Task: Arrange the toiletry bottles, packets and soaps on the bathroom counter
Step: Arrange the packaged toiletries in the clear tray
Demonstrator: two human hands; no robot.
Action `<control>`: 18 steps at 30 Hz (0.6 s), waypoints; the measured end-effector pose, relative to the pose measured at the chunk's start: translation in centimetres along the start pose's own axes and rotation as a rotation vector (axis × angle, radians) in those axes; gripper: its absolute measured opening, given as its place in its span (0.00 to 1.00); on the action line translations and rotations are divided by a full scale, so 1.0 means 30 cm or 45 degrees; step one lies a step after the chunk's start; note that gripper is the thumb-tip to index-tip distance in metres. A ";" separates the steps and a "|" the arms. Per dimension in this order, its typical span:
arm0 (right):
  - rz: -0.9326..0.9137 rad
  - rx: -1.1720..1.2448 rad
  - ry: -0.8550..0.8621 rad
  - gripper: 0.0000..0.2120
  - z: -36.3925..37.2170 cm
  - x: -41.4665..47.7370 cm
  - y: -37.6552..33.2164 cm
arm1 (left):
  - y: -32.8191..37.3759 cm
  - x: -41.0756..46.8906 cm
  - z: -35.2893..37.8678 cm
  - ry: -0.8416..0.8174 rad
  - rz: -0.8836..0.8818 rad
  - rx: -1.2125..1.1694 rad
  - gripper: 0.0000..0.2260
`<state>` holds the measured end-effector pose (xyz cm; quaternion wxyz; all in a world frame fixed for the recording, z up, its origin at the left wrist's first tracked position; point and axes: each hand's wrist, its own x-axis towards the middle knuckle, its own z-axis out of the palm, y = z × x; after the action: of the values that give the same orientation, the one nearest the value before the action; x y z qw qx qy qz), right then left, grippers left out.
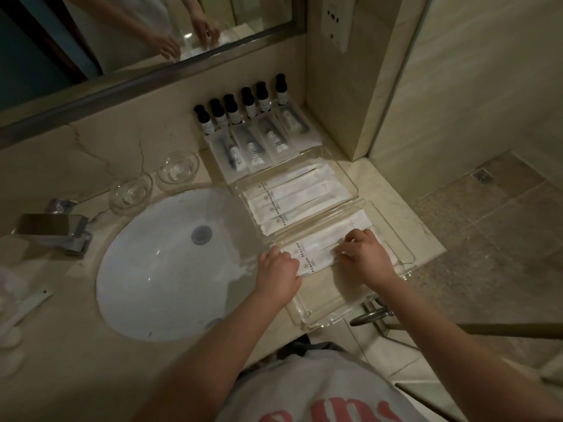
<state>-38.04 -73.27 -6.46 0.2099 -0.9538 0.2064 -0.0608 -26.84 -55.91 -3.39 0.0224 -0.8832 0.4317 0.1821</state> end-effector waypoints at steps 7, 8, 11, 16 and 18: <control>-0.019 0.124 -0.043 0.08 0.010 0.025 0.011 | -0.015 -0.003 -0.003 0.137 -0.020 -0.053 0.17; -0.013 0.132 -0.043 0.08 0.010 0.027 0.010 | -0.017 -0.002 -0.005 0.133 -0.019 -0.058 0.18; -0.021 0.139 -0.030 0.08 0.016 0.025 0.005 | -0.020 0.000 -0.005 0.084 -0.002 -0.047 0.19; -0.018 0.100 0.012 0.08 0.020 0.010 -0.026 | -0.021 -0.007 -0.001 0.073 0.017 -0.040 0.19; -0.023 0.074 0.049 0.10 0.007 0.009 -0.050 | -0.028 -0.013 -0.004 0.098 0.020 -0.071 0.19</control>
<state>-37.19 -72.08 -5.99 0.2330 -0.9477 0.2000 -0.0871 -26.36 -55.10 -3.24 -0.0201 -0.8863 0.4341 0.1602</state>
